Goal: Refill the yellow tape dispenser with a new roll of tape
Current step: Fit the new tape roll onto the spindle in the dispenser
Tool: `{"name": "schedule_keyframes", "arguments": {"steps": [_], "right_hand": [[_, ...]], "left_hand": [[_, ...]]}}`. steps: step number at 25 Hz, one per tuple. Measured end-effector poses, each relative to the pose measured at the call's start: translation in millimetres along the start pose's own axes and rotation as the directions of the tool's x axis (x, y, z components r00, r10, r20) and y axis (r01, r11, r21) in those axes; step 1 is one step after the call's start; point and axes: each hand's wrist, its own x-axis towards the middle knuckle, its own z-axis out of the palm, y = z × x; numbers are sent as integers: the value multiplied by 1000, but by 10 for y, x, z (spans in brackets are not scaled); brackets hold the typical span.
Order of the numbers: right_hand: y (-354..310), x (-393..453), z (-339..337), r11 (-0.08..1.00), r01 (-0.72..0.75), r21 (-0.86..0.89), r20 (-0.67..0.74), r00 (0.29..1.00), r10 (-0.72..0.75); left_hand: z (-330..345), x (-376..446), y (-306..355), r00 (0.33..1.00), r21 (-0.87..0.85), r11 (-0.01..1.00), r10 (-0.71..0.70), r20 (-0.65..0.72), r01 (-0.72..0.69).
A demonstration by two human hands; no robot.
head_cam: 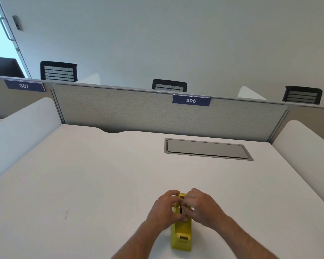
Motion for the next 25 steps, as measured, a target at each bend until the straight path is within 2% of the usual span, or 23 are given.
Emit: {"name": "schedule_keyframes", "arguments": {"steps": [11,16,25], "right_hand": [[69,-7,-33,991,-55,120,78,996,45],[58,-2,-19,1000,10,20,80,997,-12],[29,22,15,1000,-17,-14,42,999,18]], "left_hand": [[0,4,3,1000,2,1000,-9,-1,9],[0,2,5,1000,11,1000,-7,7,7],[-5,-7,20,1000,11,1000,-5,4,5]]}}
